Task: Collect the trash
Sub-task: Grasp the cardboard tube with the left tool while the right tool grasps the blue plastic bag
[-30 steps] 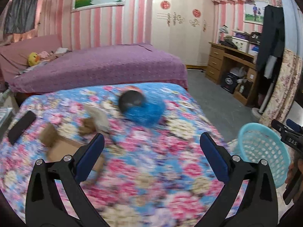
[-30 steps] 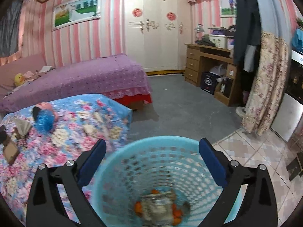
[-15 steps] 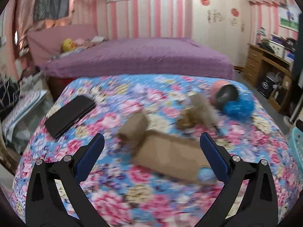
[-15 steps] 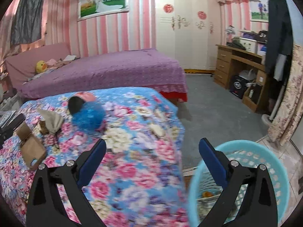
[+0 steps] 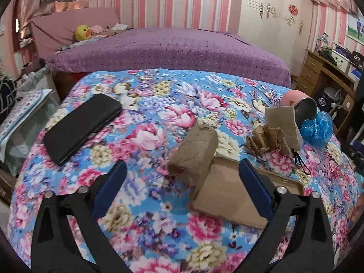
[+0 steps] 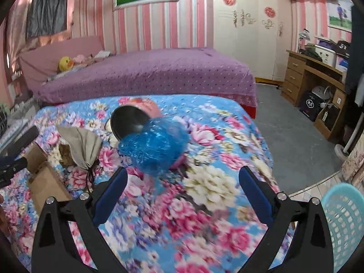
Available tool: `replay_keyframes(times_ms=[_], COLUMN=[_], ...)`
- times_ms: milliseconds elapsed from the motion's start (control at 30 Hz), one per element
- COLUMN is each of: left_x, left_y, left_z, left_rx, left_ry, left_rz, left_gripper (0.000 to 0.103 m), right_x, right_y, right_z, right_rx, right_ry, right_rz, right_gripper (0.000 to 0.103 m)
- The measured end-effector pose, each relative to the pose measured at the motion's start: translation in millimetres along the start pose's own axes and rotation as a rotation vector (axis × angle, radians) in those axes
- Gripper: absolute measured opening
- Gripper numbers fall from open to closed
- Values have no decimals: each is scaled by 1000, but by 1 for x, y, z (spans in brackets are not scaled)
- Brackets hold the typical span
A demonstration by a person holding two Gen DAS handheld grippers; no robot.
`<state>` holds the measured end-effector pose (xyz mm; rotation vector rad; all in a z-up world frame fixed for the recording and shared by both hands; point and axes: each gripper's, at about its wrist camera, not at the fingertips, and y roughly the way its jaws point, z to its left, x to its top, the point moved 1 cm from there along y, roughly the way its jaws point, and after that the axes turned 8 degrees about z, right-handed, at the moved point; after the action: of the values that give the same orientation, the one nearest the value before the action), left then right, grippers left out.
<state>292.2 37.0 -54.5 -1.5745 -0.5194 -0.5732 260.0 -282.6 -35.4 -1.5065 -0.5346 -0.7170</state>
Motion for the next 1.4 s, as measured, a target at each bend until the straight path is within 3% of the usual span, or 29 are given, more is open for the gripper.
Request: replay_keyframes(times_ms=[33, 200, 267, 333, 367, 400, 567, 867, 1133, 1400], left_x=[1, 5, 6, 8, 11, 13, 17, 9, -17, -43], left_y=[4, 22, 22, 19, 16, 12, -10, -61, -88, -85], left_z=[1, 5, 5, 6, 7, 9, 17, 3, -48, -105], left_rx=[-10, -89, -93, -87, -77, -69, -38, -37, -66, -81], left_ry=[-1, -36, -33, -25, -23, -24, -36, -42, 2, 55], left_rz=[10, 68, 66, 52, 37, 21, -48, -128, -136, -94], left_gripper=[87, 44, 40, 39, 39, 39, 39, 39, 40, 40], right_x=[1, 13, 22, 29, 31, 31, 24, -3, -40, -52], right_y=[4, 24, 31, 46, 52, 61, 44, -37, -90, -93], right_z=[4, 20, 24, 26, 26, 26, 21, -21, -83, -132], right_rx=[4, 9, 9, 19, 33, 62, 82, 34, 2, 5], right_ry=[-7, -47, -53, -51, -49, -45, -46, 3, 53, 117], right_rz=[4, 27, 37, 76, 97, 138, 98, 15, -19, -28], right_gripper=[96, 95, 95, 79, 53, 37, 33, 32, 32, 33])
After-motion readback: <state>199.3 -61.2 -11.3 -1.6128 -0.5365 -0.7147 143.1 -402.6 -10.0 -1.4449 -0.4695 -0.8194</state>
